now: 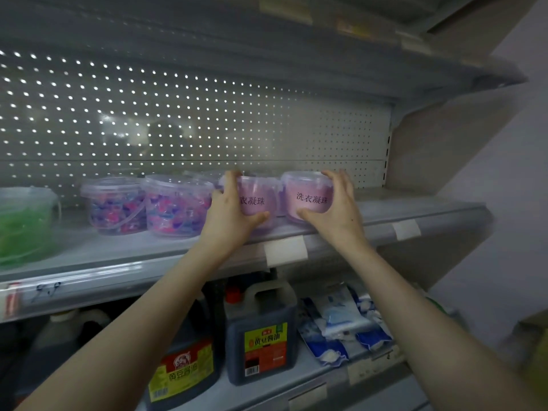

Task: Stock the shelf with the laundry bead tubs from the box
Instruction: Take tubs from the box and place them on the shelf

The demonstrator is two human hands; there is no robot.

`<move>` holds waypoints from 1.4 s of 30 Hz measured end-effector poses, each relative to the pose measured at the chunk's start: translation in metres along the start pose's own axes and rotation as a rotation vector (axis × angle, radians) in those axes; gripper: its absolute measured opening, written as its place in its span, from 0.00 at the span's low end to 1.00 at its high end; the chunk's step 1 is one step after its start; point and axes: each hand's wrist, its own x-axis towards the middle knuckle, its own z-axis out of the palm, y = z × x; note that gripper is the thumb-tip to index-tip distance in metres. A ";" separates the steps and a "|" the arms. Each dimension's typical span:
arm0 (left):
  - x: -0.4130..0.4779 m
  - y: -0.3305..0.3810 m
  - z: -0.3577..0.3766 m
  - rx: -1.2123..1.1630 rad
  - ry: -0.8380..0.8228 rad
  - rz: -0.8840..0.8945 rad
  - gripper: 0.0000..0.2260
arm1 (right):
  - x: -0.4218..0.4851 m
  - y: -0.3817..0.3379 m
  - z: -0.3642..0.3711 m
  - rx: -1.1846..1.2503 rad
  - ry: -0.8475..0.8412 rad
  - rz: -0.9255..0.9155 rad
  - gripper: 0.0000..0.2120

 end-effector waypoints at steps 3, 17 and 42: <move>0.007 -0.005 0.000 0.029 -0.060 -0.009 0.33 | 0.007 0.003 0.004 -0.143 -0.057 0.037 0.45; -0.016 0.005 -0.016 0.092 -0.096 -0.026 0.34 | -0.010 0.005 -0.005 -0.154 -0.104 0.075 0.42; -0.225 0.036 0.126 0.346 -0.604 0.261 0.16 | -0.297 0.133 -0.137 -0.652 -0.271 0.296 0.20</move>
